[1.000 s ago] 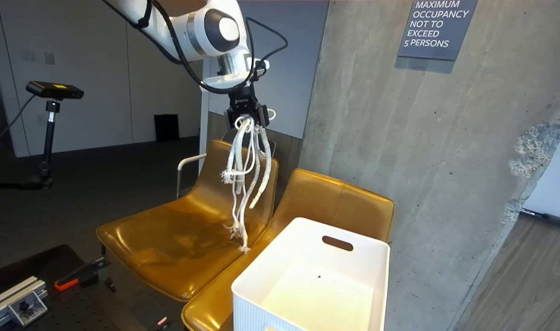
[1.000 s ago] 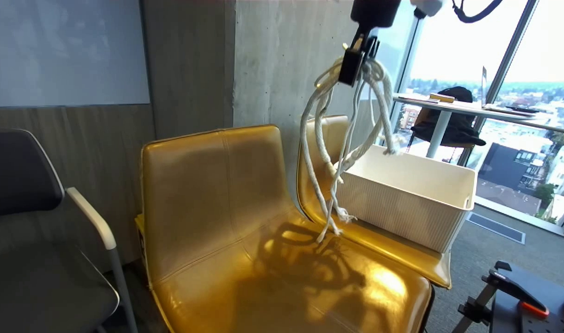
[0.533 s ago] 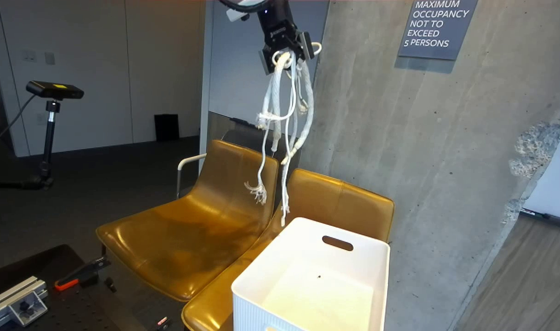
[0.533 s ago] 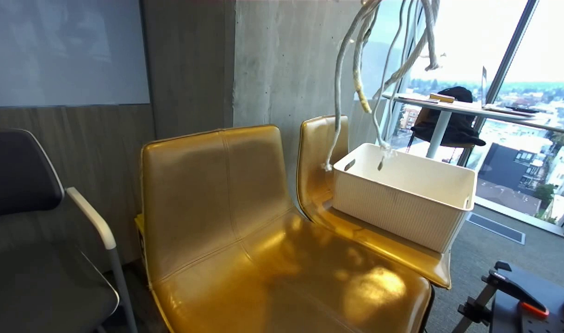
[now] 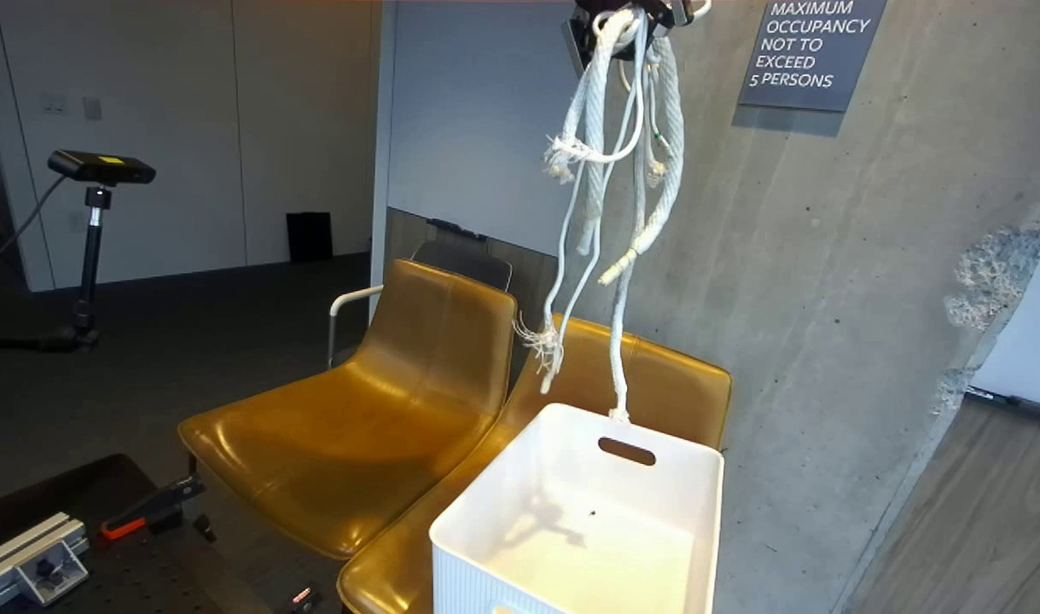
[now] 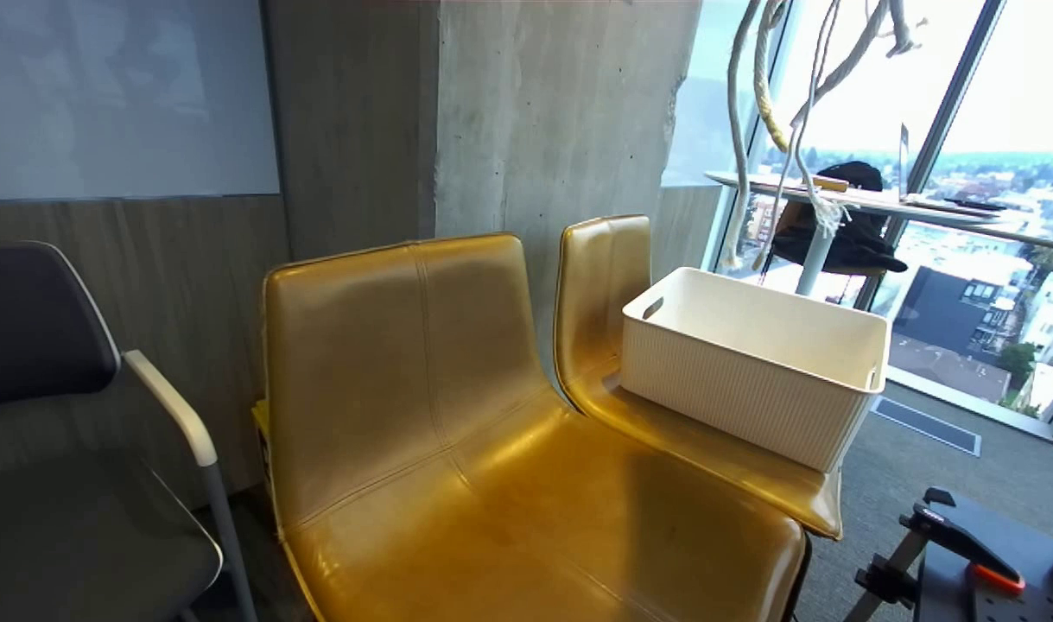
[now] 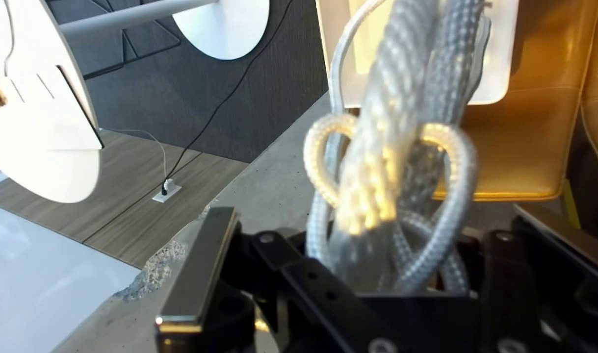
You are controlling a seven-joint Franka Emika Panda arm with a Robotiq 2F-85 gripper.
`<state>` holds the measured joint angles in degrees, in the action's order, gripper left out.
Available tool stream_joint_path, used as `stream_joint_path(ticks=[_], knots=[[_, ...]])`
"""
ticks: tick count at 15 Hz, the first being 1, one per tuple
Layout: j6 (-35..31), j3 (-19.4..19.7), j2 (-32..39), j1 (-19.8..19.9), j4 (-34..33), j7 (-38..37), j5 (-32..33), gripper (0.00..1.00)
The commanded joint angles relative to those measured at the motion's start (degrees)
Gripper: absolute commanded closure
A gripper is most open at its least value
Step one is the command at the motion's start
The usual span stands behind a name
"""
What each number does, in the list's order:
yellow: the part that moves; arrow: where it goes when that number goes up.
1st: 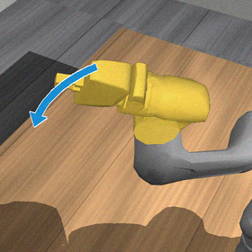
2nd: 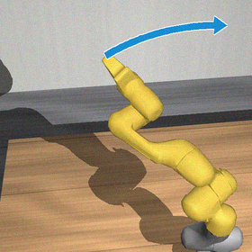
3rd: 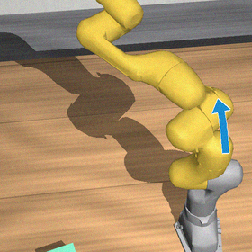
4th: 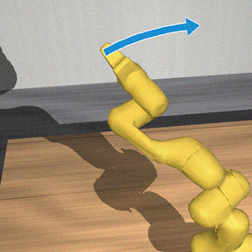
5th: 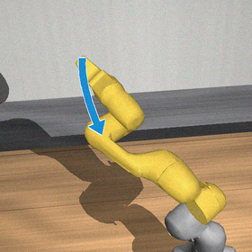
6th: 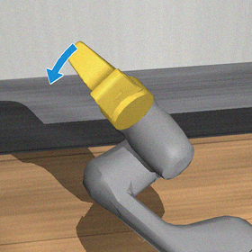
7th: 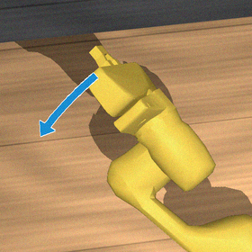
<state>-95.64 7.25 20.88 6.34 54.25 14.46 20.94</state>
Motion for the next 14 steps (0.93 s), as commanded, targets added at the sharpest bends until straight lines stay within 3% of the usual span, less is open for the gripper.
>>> stream_joint_path(ticks=[1, 7, 14], knots=[[-0.9, 0.1, 2.9, 2.0, -0.2, 0.3, -1.7, 1.0], [-9.3, -0.6, 0.2, 3.4, 18.7, -2.7, -4.5, 1.0], [-28.3, 1.2, -1.8, 2.8, 40.6, -6.1, -1.5, 1.0]])
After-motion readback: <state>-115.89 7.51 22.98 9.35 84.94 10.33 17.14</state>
